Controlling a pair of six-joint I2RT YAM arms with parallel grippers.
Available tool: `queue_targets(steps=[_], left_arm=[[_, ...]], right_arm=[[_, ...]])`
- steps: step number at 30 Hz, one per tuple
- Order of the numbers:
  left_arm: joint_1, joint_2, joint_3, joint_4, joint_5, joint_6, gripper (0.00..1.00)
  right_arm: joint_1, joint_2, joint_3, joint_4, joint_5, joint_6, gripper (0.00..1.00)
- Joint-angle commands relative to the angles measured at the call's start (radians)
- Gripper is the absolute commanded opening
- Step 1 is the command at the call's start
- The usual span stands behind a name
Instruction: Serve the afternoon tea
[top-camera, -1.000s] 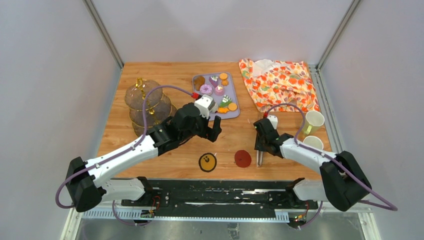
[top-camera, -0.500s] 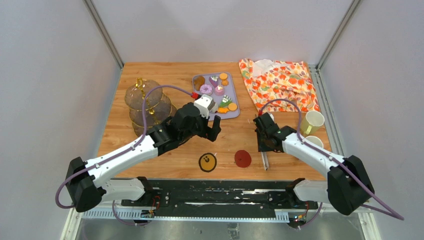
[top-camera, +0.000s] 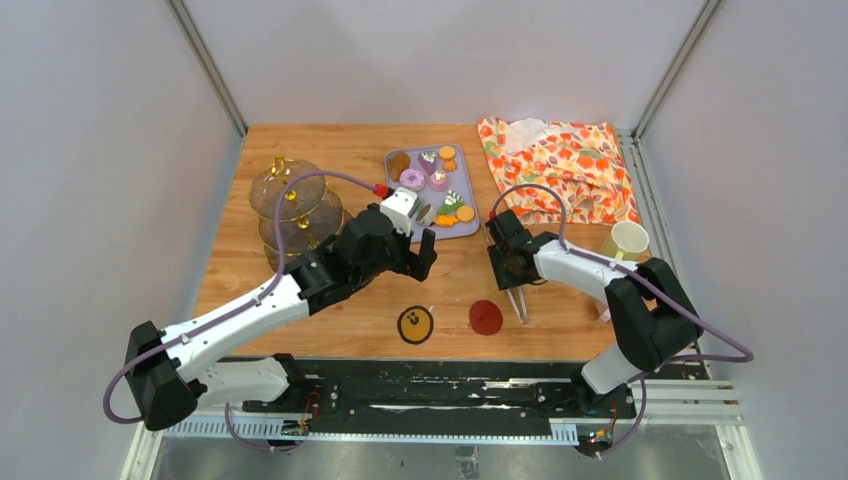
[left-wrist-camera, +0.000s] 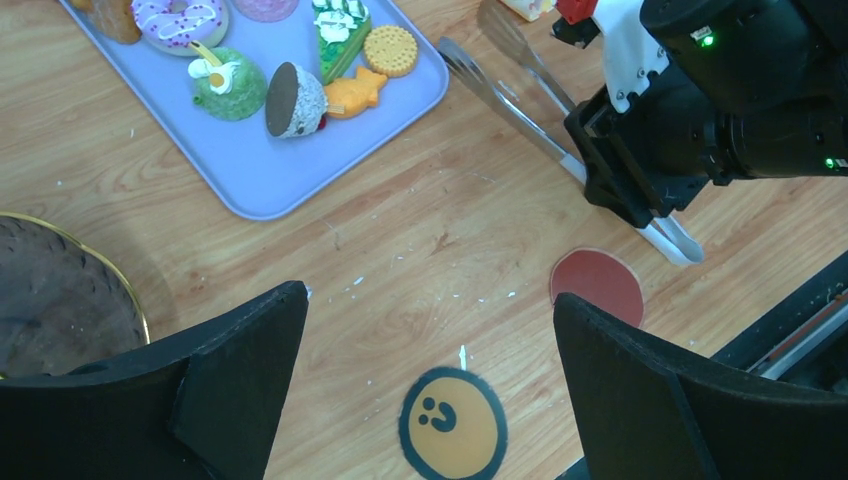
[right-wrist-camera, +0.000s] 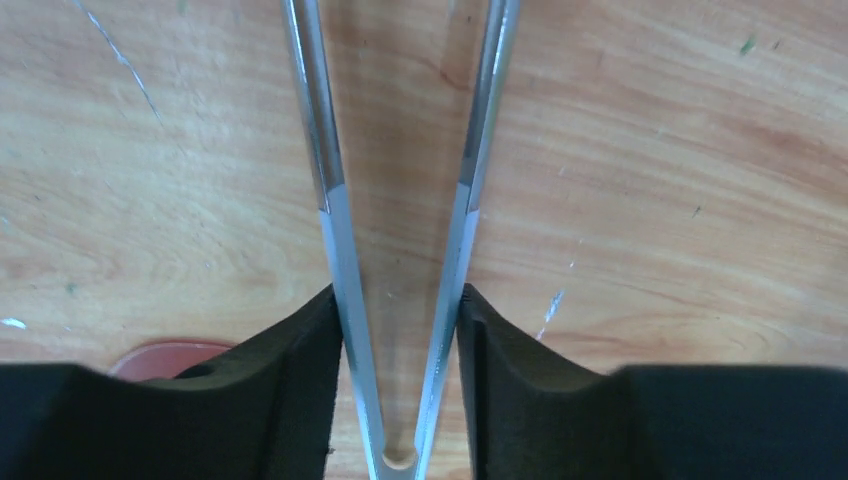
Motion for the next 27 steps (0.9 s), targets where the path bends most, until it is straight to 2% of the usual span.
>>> queue_targets(steps=[1,4,5,6,7,13,17,21,27], left_arm=[[-0.008,-0.032,-0.018,0.020,-0.015,-0.001,0.98],[-0.007,-0.037,-0.021,0.022,-0.022,0.000,0.98],[-0.006,-0.037,-0.022,0.022,-0.022,0.002,0.98],[-0.007,-0.038,-0.023,0.022,-0.022,0.002,0.98],[-0.008,-0.038,-0.025,0.022,-0.023,0.002,0.98],[-0.007,-0.035,-0.037,0.025,-0.023,-0.002,0.98],[-0.007,-0.026,-0.037,0.031,-0.023,0.000,0.98],[-0.007,-0.012,-0.030,0.039,-0.018,0.001,0.98],[-0.007,0.006,-0.017,0.033,-0.013,0.006,0.98]], right_arm=[[0.004,0.005,0.001,0.095,0.030,-0.063,0.48],[0.003,-0.024,-0.021,0.117,0.034,-0.061,0.58],[0.004,-0.037,-0.031,0.124,0.035,-0.057,0.63],[0.003,-0.054,-0.041,0.131,0.032,-0.054,0.74],[0.003,-0.072,-0.051,0.135,0.029,-0.052,0.78],[0.004,-0.183,-0.091,0.128,0.041,-0.004,0.81],[0.003,-0.230,-0.110,0.141,0.052,0.016,0.75],[0.004,-0.240,-0.111,0.146,0.056,0.028,0.89],[0.005,-0.277,-0.177,0.251,0.061,0.024,0.96]])
